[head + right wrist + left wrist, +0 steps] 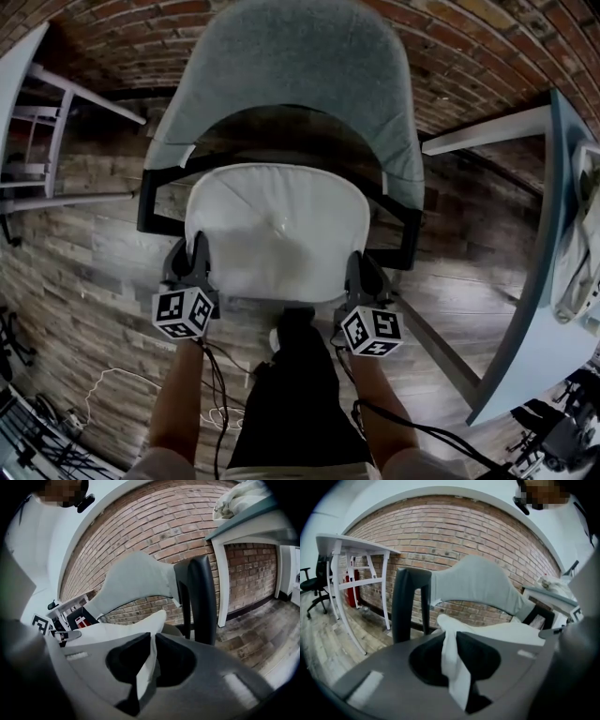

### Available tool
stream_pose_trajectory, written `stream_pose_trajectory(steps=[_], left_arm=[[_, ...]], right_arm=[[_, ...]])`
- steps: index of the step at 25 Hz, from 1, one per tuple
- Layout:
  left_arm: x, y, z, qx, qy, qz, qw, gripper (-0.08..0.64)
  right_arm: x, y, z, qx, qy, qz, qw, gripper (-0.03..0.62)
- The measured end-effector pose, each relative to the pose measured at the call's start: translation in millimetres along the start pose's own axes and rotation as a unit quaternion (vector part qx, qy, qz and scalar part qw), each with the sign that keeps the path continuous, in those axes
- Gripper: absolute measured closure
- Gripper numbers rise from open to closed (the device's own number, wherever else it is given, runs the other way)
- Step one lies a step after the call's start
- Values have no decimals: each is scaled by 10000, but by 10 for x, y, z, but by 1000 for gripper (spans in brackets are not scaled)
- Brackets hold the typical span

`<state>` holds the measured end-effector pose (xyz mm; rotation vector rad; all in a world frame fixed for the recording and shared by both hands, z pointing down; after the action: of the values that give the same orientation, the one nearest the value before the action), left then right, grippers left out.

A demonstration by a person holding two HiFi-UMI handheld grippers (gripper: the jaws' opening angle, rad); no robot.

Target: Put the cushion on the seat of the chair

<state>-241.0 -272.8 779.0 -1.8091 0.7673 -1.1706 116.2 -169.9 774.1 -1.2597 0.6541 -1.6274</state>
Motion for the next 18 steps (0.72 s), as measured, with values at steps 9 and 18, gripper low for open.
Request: stream_pose_trajectory(steps=[9, 18], left_arm=[[112, -270, -151, 85, 157, -162, 9997, 518], [206, -508, -262, 161, 252, -329, 9990, 515]], right_arm=[[103, -234, 160, -87, -173, -88, 9998, 563], [172, -491, 257, -281, -289, -152, 9991, 561]])
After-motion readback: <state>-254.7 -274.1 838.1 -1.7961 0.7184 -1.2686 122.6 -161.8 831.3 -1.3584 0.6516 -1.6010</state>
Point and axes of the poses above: the fingertips, and each gripper's own axes: x forward along the fingers, z to its right, y out of its top, the point moved 9 cm from there along -x, backward along the fingers, and after that the axes turned 7 degrees about z, right-handed, at the moved point
